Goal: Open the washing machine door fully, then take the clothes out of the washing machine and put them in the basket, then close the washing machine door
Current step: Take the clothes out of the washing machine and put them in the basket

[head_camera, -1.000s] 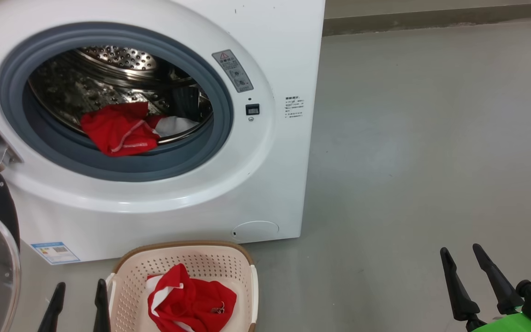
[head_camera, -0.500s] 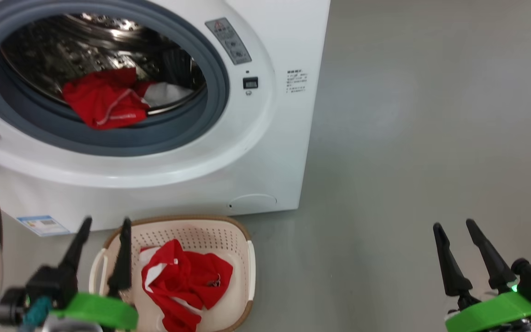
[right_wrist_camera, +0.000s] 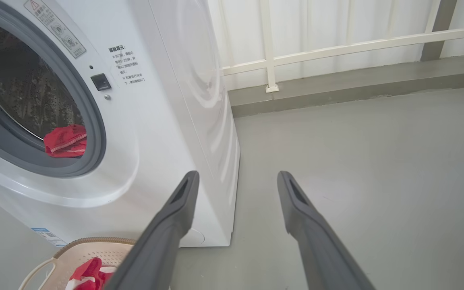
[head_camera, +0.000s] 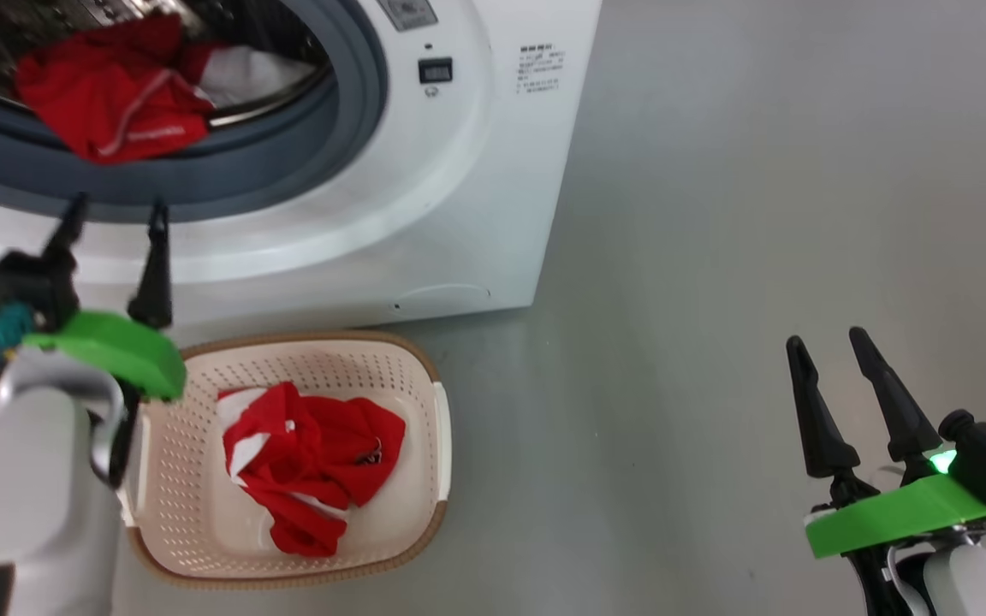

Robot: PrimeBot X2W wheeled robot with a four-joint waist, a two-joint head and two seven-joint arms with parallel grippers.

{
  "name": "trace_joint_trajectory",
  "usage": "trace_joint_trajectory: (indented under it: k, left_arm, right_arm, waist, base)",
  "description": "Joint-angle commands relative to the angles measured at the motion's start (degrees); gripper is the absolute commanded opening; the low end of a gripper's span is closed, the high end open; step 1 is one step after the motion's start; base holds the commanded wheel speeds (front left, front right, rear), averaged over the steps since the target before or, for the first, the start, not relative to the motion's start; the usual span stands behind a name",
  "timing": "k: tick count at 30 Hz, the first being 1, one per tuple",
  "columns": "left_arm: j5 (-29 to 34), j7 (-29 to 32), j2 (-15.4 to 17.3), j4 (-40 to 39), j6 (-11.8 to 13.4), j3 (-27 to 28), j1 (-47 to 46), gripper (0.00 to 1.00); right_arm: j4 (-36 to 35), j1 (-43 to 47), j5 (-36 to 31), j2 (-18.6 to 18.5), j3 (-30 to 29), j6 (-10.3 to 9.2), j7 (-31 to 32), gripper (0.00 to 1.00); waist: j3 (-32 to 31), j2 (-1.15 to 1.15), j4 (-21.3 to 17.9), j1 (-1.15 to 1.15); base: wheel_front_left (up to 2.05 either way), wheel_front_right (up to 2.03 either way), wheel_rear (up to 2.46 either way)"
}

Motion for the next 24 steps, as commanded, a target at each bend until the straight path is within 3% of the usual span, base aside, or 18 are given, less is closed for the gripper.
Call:
trace_joint_trajectory:
  k: [1,12,24]
  left_arm:
    - [0.7,-0.3,2.9,0.7,0.4,1.3,-3.3,1.0]
    - [3.6,0.9,6.7,16.2,2.9,-1.2,-21.7,1.0]
    - [8.2,3.7,9.0,27.5,6.8,-6.2,-33.4,1.0]
  right_arm:
    - [-1.6,-1.6,-0.2,-0.5,1.3,0.36,-0.4,1.0]
    - [-2.4,-6.3,-0.6,0.7,1.7,0.36,-0.4,1.0]
    - [-2.7,-9.4,-0.7,1.2,3.1,0.36,-0.4,1.0]
  waist:
    - [3.8,0.0,-1.5,0.0]
    - [12.5,0.0,-3.2,0.0]
    - [16.3,0.0,-4.7,0.0]
  base:
    - [0.0,0.0,0.0]
    - [0.0,0.0,0.0]
    - [0.0,0.0,0.0]
